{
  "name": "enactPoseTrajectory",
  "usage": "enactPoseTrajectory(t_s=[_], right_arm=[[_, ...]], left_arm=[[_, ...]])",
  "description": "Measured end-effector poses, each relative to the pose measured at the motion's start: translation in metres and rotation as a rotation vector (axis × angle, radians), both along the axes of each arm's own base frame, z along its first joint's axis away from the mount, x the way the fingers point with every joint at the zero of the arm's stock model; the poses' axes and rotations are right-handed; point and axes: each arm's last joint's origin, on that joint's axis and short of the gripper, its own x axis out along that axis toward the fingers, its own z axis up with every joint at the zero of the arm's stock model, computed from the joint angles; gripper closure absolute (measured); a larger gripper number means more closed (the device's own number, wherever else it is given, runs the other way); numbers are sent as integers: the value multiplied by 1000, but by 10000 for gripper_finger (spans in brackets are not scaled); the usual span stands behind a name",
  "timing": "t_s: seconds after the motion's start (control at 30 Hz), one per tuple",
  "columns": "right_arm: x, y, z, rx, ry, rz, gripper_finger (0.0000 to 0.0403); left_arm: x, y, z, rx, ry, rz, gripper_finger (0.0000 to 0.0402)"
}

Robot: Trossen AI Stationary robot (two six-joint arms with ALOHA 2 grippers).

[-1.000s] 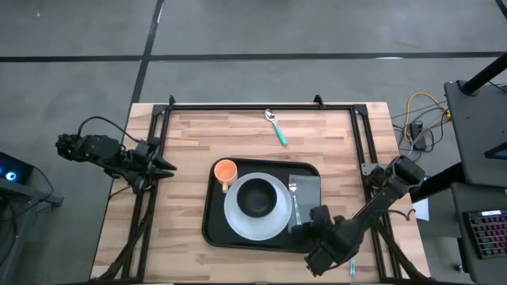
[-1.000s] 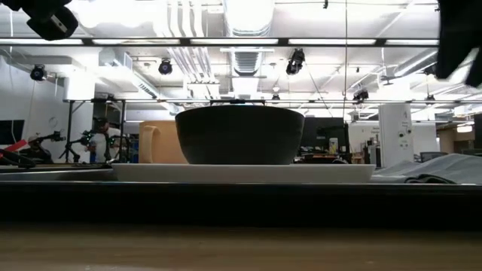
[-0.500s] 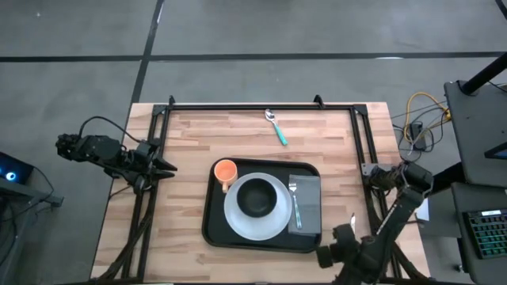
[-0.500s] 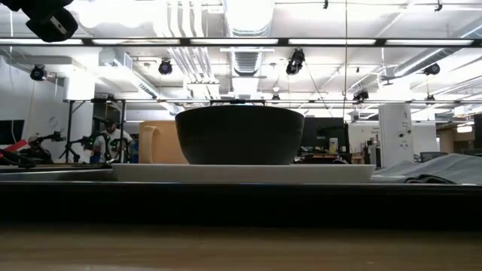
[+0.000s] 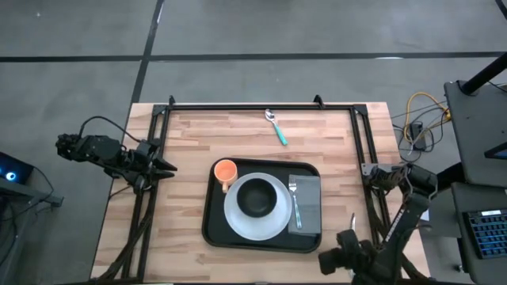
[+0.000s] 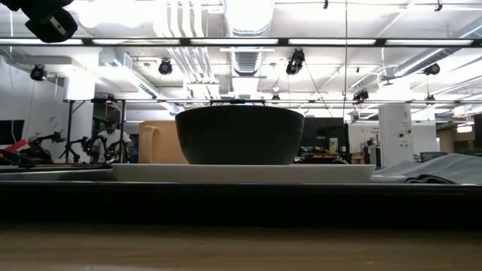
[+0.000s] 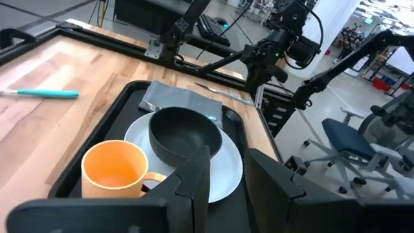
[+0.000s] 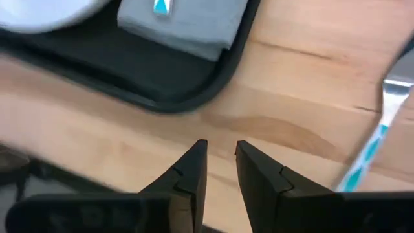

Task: Set up tray
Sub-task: Put the green knife on top of the gray napkin to the right of the green fork

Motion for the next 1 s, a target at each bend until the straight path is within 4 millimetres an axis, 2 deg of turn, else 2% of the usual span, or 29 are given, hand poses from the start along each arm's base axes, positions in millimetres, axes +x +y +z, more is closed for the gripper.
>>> enactPoseTrajectory(t_s=[0.17, 0.27, 0.43, 0.63, 0.9, 1.0], right_arm=[[-3, -1, -13, -61, 69, 19, 322], [-8, -5, -25, -92, 254, -107, 315], [-17, 2, -46, -65, 544, -216, 303], [-14, 7, -58, -48, 557, -208, 299], [-8, 10, -77, -65, 570, -198, 311], [-8, 9, -78, -72, 571, -200, 316]], left_arm=[[0, 0, 0, -5, 1, 2, 322], [0, 0, 0, -25, 5, 8, 322], [0, 0, 0, -32, 3, 10, 322], [1, 0, 1, -49, -7, 13, 322], [3, -1, 1, -74, -2, 20, 322], [5, -2, 1, -81, 7, 23, 322]])
